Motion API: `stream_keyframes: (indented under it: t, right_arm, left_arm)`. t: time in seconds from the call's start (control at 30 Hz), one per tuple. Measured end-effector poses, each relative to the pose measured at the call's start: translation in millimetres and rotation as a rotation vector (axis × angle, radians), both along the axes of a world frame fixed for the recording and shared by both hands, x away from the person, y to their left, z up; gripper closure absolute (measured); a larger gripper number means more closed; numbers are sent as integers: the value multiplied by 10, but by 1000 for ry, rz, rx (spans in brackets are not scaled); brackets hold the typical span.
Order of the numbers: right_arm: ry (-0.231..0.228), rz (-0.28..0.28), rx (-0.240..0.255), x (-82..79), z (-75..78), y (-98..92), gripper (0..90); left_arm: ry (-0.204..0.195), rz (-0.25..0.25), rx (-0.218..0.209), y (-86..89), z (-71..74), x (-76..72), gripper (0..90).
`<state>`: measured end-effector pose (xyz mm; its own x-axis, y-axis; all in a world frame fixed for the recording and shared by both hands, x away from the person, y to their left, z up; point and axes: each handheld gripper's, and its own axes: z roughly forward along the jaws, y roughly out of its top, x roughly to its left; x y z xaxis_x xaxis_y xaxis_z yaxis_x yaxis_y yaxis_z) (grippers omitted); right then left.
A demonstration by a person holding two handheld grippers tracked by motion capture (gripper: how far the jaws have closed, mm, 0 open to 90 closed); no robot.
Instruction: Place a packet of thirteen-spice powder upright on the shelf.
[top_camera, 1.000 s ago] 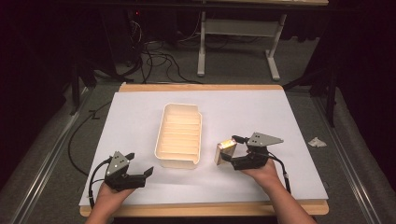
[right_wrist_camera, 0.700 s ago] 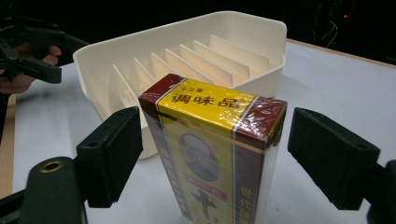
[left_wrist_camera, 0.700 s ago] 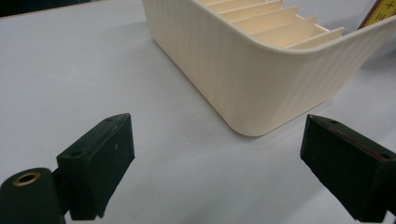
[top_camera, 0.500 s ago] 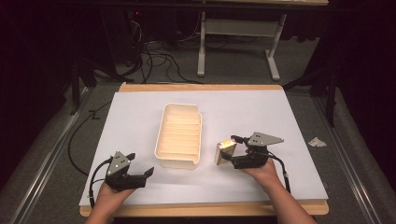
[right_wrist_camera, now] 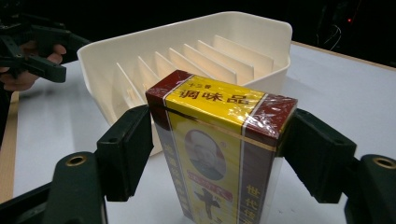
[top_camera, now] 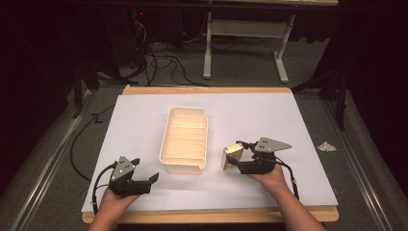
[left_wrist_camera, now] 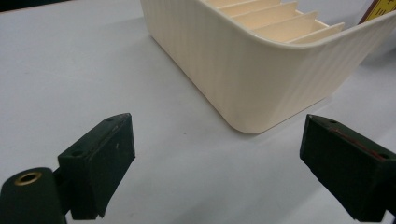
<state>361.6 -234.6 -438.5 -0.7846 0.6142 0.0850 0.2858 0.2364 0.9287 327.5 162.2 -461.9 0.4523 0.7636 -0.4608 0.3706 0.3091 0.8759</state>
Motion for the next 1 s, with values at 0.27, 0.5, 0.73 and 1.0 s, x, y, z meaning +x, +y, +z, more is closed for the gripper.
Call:
stream_keyframes:
  t: [0.27, 0.5, 0.73, 1.0]
  right_arm:
    - [-4, -4, -8, -14, 2, 3, 283]
    - [6, 7, -2, -8, -10, -2, 268]
    - [6, 11, -4, -11, -17, -8, 257]
    - [7, 14, 3, -4, -21, -25, 254]
  left_arm:
    - [1, 0, -2, 3, 2, -1, 111]
    - [3, -1, -3, 4, 4, -3, 112]
    - [2, -2, 0, 8, 4, -4, 112]
    - [2, -4, 2, 8, 3, -6, 112]
